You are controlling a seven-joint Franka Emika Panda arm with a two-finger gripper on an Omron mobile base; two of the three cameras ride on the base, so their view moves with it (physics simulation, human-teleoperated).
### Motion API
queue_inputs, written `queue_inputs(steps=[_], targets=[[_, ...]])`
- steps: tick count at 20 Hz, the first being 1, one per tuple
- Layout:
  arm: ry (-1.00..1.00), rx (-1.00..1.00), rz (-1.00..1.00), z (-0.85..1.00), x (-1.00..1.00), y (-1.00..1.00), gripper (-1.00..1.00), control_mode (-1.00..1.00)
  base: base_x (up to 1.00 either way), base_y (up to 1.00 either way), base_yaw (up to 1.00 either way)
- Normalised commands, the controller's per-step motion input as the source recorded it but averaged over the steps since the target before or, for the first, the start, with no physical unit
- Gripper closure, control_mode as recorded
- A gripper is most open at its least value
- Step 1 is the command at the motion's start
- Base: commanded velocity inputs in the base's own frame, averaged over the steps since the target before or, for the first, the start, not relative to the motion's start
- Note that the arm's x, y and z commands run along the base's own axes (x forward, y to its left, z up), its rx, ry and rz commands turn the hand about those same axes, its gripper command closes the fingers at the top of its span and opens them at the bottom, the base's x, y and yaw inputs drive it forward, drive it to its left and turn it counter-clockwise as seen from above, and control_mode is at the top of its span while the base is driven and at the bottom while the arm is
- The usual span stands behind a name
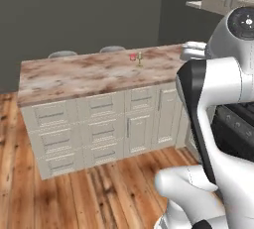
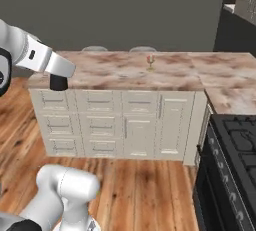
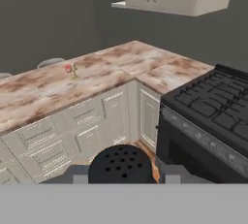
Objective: Move the mustard and shaker from the cabinet to the dining counter.
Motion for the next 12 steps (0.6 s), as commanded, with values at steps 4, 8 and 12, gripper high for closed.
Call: queue_inputs(steps=[4,8,12], targets=[[0.00,0.00,0.00,0.00,0.00,0.00,1.00,1.00,0.46,0.26,0.45],[0.00,0.00,0.00,0.00,0.00,0.00,1.00,1.00,0.94,0.23,0.16],[0.00,0.00,0.00,0.00,0.00,0.00,1.00,1.00,1.00,0.00,0.06]])
